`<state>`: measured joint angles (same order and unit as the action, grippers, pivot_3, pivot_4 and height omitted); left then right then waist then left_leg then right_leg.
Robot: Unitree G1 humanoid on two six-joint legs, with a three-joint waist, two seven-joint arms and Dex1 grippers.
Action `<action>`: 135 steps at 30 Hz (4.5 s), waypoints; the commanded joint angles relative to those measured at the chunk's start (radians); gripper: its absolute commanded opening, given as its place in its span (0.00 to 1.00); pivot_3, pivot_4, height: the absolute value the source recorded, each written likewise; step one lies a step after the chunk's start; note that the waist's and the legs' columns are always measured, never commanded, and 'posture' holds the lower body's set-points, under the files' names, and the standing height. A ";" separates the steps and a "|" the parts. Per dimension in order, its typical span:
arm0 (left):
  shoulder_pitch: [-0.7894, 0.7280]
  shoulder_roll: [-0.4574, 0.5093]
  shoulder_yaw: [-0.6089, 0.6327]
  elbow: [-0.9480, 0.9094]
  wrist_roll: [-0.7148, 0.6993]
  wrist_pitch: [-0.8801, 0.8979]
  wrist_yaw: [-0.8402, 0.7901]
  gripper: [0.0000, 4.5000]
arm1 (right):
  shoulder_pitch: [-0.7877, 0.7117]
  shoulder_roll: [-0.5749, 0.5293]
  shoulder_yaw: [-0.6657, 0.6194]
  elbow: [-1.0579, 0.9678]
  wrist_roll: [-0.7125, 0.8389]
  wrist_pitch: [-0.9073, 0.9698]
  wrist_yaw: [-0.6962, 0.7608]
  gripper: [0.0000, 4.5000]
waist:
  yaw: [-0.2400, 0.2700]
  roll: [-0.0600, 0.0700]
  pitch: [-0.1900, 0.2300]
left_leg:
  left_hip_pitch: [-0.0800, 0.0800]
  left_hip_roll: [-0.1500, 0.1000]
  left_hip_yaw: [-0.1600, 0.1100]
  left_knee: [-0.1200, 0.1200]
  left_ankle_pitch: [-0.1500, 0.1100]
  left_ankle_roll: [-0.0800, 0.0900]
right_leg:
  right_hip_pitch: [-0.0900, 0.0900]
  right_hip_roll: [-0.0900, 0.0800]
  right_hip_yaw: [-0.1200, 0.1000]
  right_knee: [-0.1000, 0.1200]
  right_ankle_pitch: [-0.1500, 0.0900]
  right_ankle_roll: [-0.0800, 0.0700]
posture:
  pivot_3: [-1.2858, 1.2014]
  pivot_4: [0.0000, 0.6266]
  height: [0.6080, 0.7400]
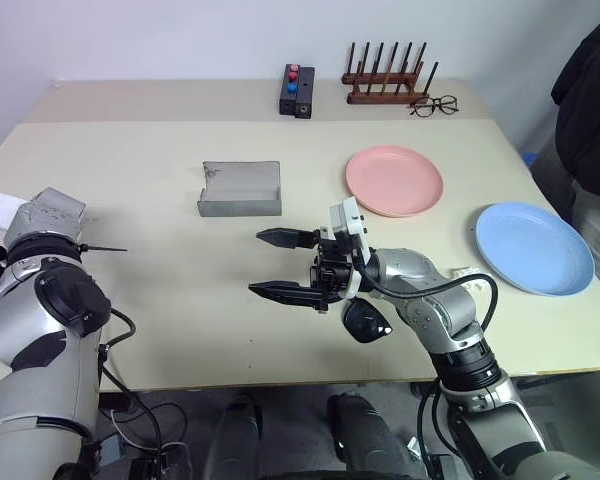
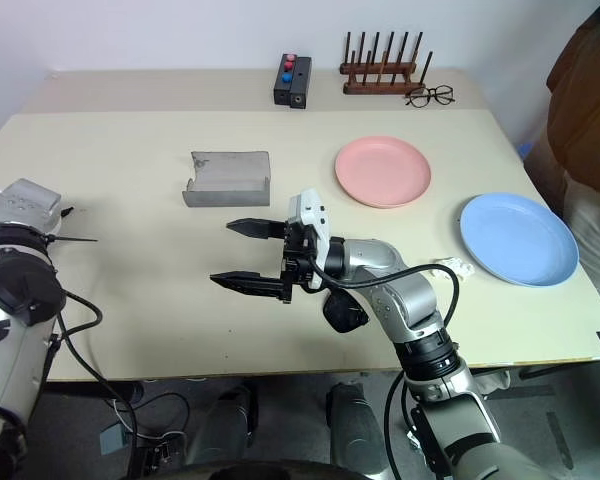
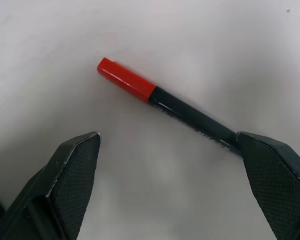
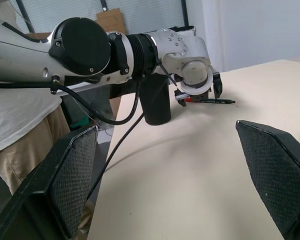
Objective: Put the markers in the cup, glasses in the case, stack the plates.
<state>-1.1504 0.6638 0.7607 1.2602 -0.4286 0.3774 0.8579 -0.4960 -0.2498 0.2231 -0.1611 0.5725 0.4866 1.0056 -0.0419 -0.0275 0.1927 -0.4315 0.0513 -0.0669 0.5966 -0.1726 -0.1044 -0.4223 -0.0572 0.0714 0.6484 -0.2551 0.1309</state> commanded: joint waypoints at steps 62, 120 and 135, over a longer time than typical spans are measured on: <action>0.014 0.023 0.038 0.054 -0.098 -0.065 -0.009 0.99 | 0.006 0.014 -0.004 0.000 -0.008 -0.025 -0.004 1.00 | -0.001 0.000 0.000 | 0.006 0.000 0.000 -0.002 0.000 -0.001 | 0.006 0.000 0.000 -0.002 0.000 0.000 | 0.52 0.24 1.00; -0.066 -0.076 -0.341 -0.114 0.141 -0.266 -0.715 0.59 | 0.001 0.034 0.001 0.037 -0.040 -0.053 -0.002 1.00 | 0.023 -0.001 0.001 | 0.004 0.000 0.001 -0.003 0.001 -0.002 | 0.005 0.000 -0.001 -0.005 0.000 0.000 | 0.52 0.24 1.00; 0.805 -0.122 -0.607 -1.467 0.047 -0.011 -1.287 0.59 | -0.032 -0.009 -0.061 0.101 -0.089 -0.108 -0.039 1.00 | -0.019 0.001 0.002 | 0.004 0.001 0.002 -0.006 0.001 -0.001 | 0.000 0.000 0.003 -0.001 -0.001 -0.001 | 0.52 0.24 1.00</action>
<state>-0.3731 0.5205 0.1285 -0.0889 -0.3599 0.3357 -0.4173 -0.5016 -0.2525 0.1912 -0.0539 0.4898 0.4024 0.9679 -0.0613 -0.0264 0.1944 -0.4272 0.0523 -0.0644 0.5906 -0.1720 -0.1058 -0.4211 -0.0572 0.0749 0.6470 -0.2560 0.1294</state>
